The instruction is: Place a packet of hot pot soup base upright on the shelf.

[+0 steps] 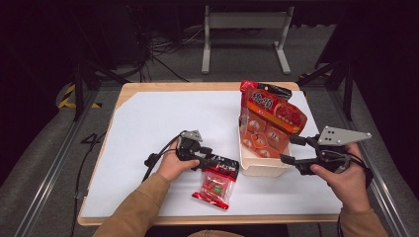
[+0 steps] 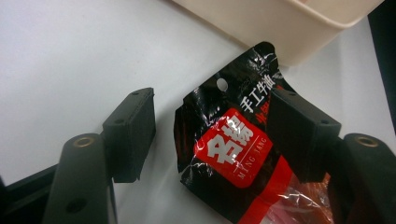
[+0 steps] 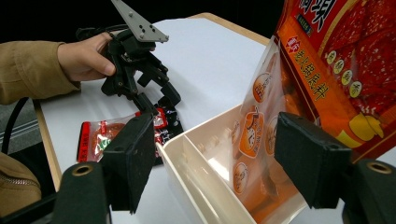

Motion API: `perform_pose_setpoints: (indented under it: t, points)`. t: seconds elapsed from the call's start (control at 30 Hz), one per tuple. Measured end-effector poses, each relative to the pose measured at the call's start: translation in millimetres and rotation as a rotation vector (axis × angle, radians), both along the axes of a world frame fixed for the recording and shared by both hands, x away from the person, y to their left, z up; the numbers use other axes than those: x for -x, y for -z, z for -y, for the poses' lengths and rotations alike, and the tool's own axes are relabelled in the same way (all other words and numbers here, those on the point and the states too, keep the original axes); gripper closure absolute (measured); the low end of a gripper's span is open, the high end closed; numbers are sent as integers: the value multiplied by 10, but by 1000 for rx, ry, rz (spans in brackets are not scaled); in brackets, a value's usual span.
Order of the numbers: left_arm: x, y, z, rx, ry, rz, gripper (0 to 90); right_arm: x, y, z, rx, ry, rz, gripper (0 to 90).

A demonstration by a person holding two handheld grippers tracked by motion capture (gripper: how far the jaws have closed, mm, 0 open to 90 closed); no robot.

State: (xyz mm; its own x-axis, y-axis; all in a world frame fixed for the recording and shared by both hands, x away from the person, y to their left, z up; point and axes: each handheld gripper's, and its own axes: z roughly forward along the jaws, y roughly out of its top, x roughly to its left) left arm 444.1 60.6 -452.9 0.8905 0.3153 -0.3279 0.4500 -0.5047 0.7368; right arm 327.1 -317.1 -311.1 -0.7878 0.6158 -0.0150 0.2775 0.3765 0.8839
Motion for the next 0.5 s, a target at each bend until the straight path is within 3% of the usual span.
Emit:
perform_pose_setpoints:
  t: [0.33, 0.5]
  points:
    - [18, 11, 26, -31, 24, 8, 395, -13, 17, 8, 6, 5, -2, 297]
    - [74, -1, 53, -68, 40, 61, 510, -15, 23, -1, 12, 3, 0, 300]
